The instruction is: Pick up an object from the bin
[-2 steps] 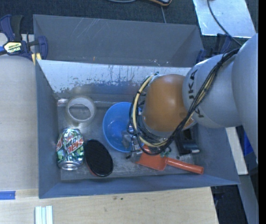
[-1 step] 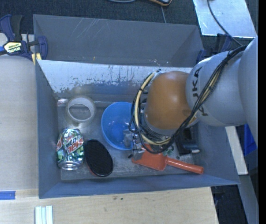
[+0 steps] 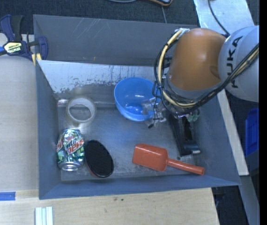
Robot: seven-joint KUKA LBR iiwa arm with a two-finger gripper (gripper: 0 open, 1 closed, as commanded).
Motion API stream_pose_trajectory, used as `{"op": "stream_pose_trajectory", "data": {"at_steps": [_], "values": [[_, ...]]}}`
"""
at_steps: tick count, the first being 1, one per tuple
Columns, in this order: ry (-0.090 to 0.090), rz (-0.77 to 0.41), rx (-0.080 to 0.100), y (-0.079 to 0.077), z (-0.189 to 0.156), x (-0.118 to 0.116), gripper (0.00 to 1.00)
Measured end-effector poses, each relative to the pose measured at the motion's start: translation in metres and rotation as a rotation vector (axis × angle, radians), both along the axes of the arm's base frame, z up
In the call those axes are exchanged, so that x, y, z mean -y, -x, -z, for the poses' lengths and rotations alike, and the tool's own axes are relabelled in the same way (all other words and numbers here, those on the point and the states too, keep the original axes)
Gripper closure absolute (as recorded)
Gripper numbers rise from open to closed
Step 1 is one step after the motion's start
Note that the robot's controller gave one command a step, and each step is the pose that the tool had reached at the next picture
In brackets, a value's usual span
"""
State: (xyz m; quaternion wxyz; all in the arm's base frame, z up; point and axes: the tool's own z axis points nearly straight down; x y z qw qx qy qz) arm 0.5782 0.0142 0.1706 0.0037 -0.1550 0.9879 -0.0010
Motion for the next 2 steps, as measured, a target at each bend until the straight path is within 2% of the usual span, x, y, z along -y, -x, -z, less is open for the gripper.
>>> {"op": "stream_pose_trajectory", "data": {"at_steps": [1,2], "values": [[0.000,0.015,-0.012,0.020,-0.009,-0.015,1.00],[-0.002,0.036,-0.006,0.026,-0.024,-0.009,1.00]]}}
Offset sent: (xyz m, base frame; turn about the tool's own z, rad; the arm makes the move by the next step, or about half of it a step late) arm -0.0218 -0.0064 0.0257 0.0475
